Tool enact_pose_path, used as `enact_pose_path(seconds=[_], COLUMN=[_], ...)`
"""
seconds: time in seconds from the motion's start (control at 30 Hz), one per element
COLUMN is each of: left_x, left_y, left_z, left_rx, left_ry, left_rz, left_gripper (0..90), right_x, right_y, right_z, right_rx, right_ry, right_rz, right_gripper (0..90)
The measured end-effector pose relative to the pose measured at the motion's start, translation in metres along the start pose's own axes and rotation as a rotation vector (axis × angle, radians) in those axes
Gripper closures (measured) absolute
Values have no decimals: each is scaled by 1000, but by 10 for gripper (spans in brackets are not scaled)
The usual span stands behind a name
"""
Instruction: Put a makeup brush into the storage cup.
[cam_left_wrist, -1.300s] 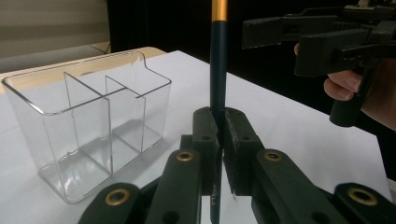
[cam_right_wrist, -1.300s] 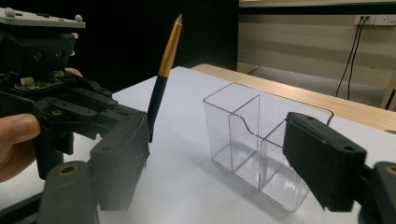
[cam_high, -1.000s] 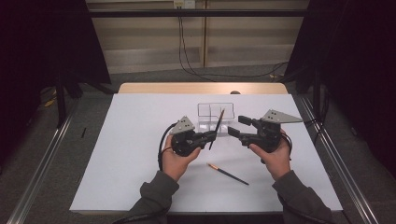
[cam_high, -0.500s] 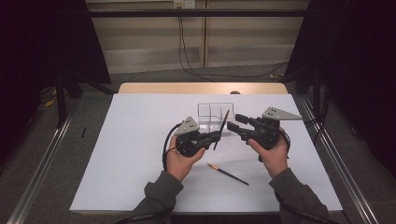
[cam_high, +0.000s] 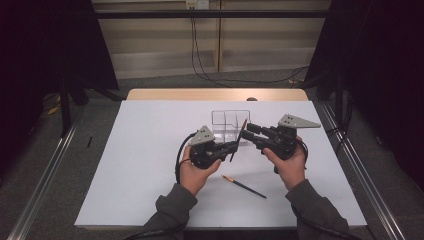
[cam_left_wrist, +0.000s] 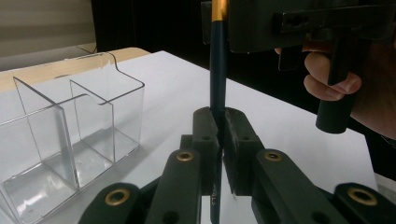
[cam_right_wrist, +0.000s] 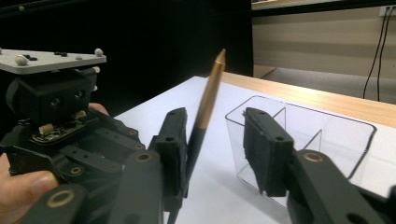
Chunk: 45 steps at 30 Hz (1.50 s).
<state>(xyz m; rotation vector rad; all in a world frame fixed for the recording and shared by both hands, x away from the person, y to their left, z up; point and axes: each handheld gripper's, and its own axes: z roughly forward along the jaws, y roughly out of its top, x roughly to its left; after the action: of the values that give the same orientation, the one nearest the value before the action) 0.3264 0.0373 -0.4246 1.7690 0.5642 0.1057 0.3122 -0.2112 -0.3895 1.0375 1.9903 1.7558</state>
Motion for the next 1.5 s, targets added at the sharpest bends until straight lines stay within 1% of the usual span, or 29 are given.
enact_pose_path(seconds=[0.07, 0.1, 0.17, 0.2, 0.23, 0.27, 0.4, 0.43, 0.5, 0.57, 0.6, 0.63, 0.67, 0.7, 0.77, 0.9, 0.93, 0.97, 1.0, 1.03, 1.1, 1.2, 1.27, 1.33, 1.47, 1.5], left_x=[0, -1, -1, 0, -1, -1, -1, -1, -1, -2, -2, -2, -1, -1, -2, -1, -1, 0, 0, 1, 2, 3, 4, 4, 6, 8], left_y=[-1, -1, -1, -1, -1, -1, -2, -2, -3, -3, -3, -3, -3, -2, -2, -2, -3, -3, -3, -4, -4, -4, -3, -3, -3, -4], left_z=[1, 1, 1, 0, 1, 1, 1, 2, 2, 3, 3, 3, 3, 2, 2, 2, 3, 2, 2, 2, 2, 1, 0, -1, -4, -5], left_rx=[-8, -5, -10, 2, -6, -8, -4, -3, -6, -10, -6, -9, -12, -7, -10, -10, -13, -10, -10, -8, -12, -17, -19, -28, -29, -30], left_ry=[-5, -2, -1, -5, -4, -7, -2, -4, -8, -7, -7, -2, -15, -6, -9, -11, -7, -9, -9, -10, -15, -19, -21, -22, -24, -24], left_rz=[-4, -6, -6, 5, -3, -8, 1, 3, 6, -1, 2, -2, 2, 0, -1, 5, -2, 2, 2, -9, -15, -10, -3, -8, -10, -7], left_gripper=[841, 841, 840, 840, 841, 841, 840, 840, 840, 840, 840, 839, 839, 839, 838, 833, 830, 824, 812, 802, 795, 764, 743, 717, 674, 662], right_x=[1, 1, 2, 3, 3, 3, 5, 5, 5, 7, 7, 8, 8, 8, 7, 7, 7, 7, 7, 6, 6, 5, 5, 3, 3, 3], right_y=[1, 1, 2, 2, 2, 3, 3, 3, 4, 4, 4, 5, 5, 5, 5, 5, 6, 6, 6, 7, 8, 8, 9, 9, 11, 11], right_z=[1, 2, 3, 3, 4, 4, 5, 5, 6, 6, 6, 7, 7, 7, 7, 6, 6, 6, 6, 5, 5, 4, 3, 2, 0, 0], right_rx=[-2, 1, 4, 4, 6, 5, 7, 4, 3, 5, 5, 10, 10, 9, 5, 9, 7, 2, 2, -4, -6, -9, -7, -7, -10, -11], right_ry=[4, 8, 11, 11, 16, 19, 28, 33, 45, 59, 59, 57, 57, 64, 72, 72, 68, 68, 68, 70, 67, 61, 58, 60, 56, 54], right_rz=[3, -2, -5, -7, -6, -4, -7, -4, 0, -3, -3, -13, -13, -6, 4, -2, -7, -10, -10, -4, -11, -21, -17, -20, -31, -28], right_gripper=[645, 659, 666, 678, 714, 726, 783, 808, 823, 838, 838, 841, 841, 842, 843, 843, 843, 843, 843, 843, 843, 843, 843, 843, 843, 843])
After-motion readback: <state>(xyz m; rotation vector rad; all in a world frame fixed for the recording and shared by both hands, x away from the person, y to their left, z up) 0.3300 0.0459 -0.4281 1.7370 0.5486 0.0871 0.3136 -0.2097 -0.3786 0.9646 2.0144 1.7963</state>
